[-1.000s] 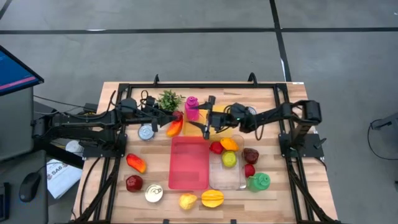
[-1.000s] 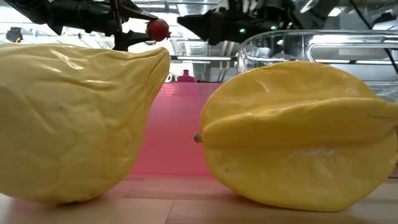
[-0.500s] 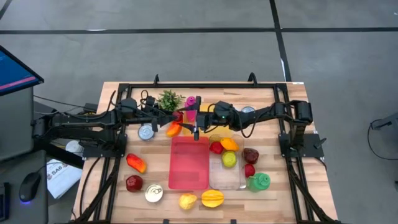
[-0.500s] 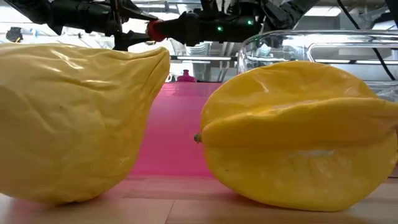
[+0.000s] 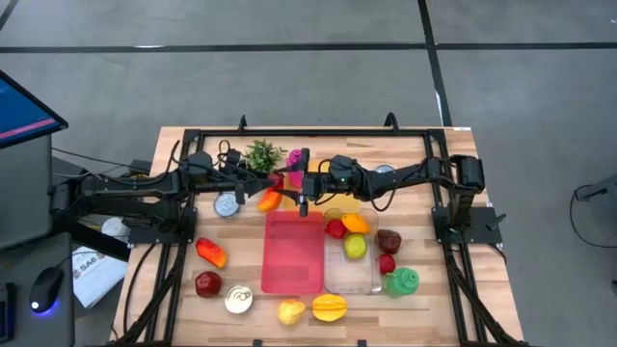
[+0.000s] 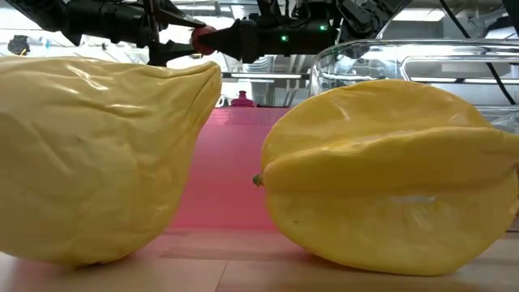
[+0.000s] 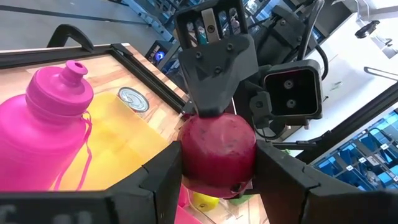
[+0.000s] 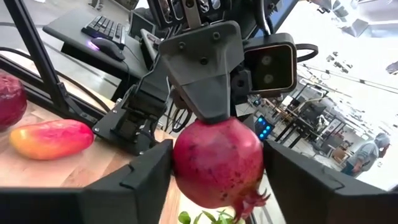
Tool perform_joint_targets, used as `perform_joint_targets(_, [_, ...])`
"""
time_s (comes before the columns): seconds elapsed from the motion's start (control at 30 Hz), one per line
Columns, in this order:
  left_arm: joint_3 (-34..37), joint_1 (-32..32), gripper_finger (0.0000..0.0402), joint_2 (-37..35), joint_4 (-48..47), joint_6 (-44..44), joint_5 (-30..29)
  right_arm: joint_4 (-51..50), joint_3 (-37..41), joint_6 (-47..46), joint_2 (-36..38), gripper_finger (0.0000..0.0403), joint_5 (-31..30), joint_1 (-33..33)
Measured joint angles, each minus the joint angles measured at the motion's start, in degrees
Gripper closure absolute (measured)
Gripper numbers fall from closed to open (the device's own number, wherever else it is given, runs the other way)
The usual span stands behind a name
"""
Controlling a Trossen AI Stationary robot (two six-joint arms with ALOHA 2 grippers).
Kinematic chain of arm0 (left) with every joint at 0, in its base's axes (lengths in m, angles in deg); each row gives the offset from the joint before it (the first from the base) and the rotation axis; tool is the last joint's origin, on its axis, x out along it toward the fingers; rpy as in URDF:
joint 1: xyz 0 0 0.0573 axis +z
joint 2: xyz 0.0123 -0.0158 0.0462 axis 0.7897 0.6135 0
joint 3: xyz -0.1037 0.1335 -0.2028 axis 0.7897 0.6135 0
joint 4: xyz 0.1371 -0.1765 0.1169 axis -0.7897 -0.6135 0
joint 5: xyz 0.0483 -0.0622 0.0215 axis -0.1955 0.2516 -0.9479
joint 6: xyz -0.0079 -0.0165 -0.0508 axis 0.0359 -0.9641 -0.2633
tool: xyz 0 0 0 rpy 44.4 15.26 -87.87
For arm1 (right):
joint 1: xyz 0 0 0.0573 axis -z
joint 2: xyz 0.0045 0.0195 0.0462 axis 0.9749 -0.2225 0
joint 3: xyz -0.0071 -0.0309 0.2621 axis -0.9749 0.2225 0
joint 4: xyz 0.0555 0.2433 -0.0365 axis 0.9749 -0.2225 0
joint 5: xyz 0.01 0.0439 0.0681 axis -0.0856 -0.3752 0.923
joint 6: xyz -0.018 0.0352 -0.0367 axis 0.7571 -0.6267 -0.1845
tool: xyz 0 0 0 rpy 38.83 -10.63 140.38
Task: Pick & Place Food Item
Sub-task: Put the top pomegranate into the transparent bin
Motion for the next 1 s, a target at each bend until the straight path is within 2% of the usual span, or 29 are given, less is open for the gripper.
perform_joint_targets(0.13, [0.0, 0.0, 0.0234, 0.0, -0.1, 0.0, 0.0, -0.2, 0.0, 0.0, 0.0, 0.0218, 0.0, 0.0])
perform_joint_targets(0.23, [0.0, 0.0, 0.0232, 0.0, -0.1, 0.0, 0.0, -0.3, 0.0, 0.1, 0.0, 0.0237, 0.0, 0.0])
perform_joint_targets(0.43, [0.0, 0.1, 0.0215, 0.1, -0.8, 0.5, 0.1, -2.8, 0.0, 0.1, 0.7, 0.0236, 0.1, 0.0])
perform_joint_targets(0.63, [0.0, 1.2, 0.02, -0.3, -0.5, 11.2, 0.0, -9.9, 0.0, 0.0, 3.8, 0.0238, -0.2, 0.2])
perform_joint_targets(0.87, [0.0, 3.5, 0.0204, -0.7, -0.6, 18.8, -0.1, -23.8, 0.0, -0.2, 11.3, 0.0236, -4.3, 0.3])
perform_joint_targets(1.0, [0.0, 4.7, 0.0209, -0.6, -0.6, 25.2, -0.6, -33.6, 0.0, -3.2, 16.6, 0.0237, -4.5, 0.4])
